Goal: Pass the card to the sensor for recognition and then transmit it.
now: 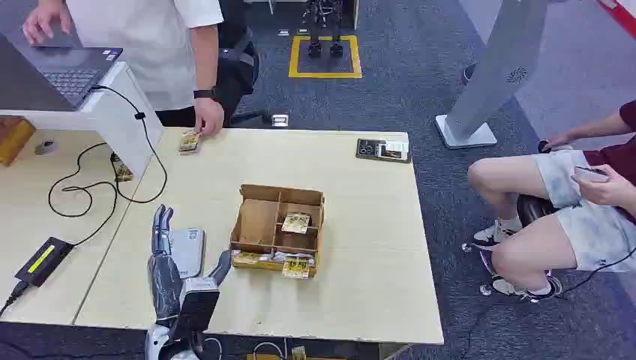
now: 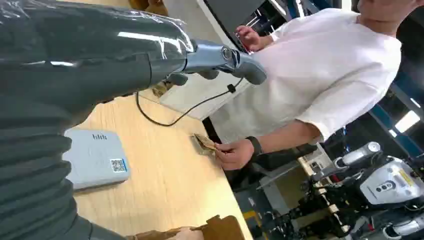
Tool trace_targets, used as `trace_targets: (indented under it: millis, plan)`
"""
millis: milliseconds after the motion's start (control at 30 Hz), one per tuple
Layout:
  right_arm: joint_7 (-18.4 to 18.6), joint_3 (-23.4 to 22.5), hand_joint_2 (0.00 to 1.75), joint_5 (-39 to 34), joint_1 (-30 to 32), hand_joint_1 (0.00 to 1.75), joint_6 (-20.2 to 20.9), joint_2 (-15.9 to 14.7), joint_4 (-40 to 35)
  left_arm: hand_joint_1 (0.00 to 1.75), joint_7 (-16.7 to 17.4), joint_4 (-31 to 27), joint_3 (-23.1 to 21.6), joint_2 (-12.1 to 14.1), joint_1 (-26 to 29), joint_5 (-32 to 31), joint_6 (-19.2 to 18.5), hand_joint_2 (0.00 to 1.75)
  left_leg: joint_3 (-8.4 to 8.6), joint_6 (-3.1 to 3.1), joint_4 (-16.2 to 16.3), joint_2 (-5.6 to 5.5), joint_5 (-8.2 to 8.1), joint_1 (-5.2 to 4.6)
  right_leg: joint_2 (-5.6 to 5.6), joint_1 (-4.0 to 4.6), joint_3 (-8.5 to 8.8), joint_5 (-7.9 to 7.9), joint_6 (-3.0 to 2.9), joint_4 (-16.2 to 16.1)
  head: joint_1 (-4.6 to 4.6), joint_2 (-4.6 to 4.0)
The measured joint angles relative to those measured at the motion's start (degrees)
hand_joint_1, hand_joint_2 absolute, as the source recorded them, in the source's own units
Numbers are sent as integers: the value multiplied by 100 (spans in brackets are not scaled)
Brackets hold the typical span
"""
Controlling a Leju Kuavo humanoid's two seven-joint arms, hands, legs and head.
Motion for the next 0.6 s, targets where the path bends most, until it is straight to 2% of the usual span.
trace_targets:
  millis: [600]
  plan:
    - [-479, -783, 175, 634, -247, 0, -138, 0, 144, 0, 29, 7, -2, 11, -94, 39, -52, 175, -1, 0, 0, -1, 0, 0, -1, 0, 2, 0, 0, 0, 0, 0]
